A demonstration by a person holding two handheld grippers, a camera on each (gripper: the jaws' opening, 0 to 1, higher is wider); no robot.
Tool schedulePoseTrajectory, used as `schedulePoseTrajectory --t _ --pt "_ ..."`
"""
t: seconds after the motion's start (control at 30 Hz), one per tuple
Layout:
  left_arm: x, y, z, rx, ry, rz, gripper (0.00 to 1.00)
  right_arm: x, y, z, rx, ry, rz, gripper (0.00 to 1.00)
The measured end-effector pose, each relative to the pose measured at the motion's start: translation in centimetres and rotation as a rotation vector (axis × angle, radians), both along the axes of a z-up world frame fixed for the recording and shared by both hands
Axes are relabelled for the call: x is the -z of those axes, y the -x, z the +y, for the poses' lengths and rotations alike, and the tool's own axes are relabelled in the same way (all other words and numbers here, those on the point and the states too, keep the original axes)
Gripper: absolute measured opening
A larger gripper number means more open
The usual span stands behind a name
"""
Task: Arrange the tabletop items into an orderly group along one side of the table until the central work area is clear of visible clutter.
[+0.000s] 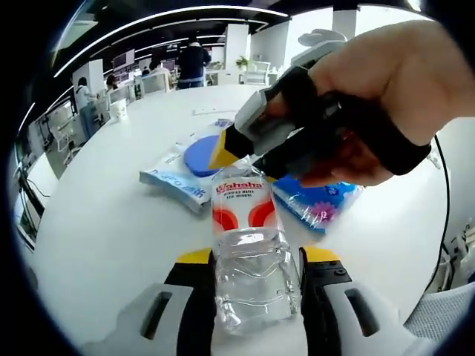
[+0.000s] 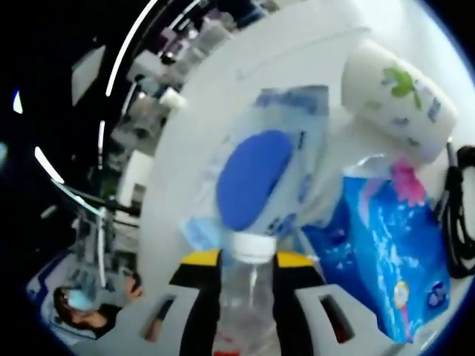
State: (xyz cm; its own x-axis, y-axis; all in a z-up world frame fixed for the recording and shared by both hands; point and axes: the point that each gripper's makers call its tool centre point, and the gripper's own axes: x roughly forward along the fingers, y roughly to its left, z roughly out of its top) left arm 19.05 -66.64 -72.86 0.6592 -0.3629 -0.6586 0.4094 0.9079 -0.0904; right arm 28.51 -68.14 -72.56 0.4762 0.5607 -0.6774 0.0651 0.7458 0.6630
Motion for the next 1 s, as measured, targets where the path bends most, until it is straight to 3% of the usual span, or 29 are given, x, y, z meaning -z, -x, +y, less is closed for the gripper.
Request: schedulePoseTrajectory --t 0.17,0.3,0.6,0.83,1.0 --pt "-0.2 0.1 0.0 0.003 0.005 -0.002 0.41 -1.0 0.1 0.1 0.009 -0.038 -0.046 0.20" --pt "-0.6 0.2 0.4 -0.003 0.001 -0.017 0.40 -2.6 0.0 0.6 -0.013 -0.076 -0.135 0.19" --pt "-1.5 0.5 1.5 -0.011 0.002 -0.029 0.38 -5.8 0.6 1.8 -0.082 -0.066 -0.289 0.17" --pt "-3.1 0.4 2.6 -0.019 -0.016 -0.078 0.38 -9.7 1.9 3.0 -0.129 -0.091 -0.411 0.17" --pt "-4.4 0.0 3.8 -0.052 -0.010 -0.114 0.37 -12.9 2.7 4.9 -0.189 -0.100 -0.531 0.17"
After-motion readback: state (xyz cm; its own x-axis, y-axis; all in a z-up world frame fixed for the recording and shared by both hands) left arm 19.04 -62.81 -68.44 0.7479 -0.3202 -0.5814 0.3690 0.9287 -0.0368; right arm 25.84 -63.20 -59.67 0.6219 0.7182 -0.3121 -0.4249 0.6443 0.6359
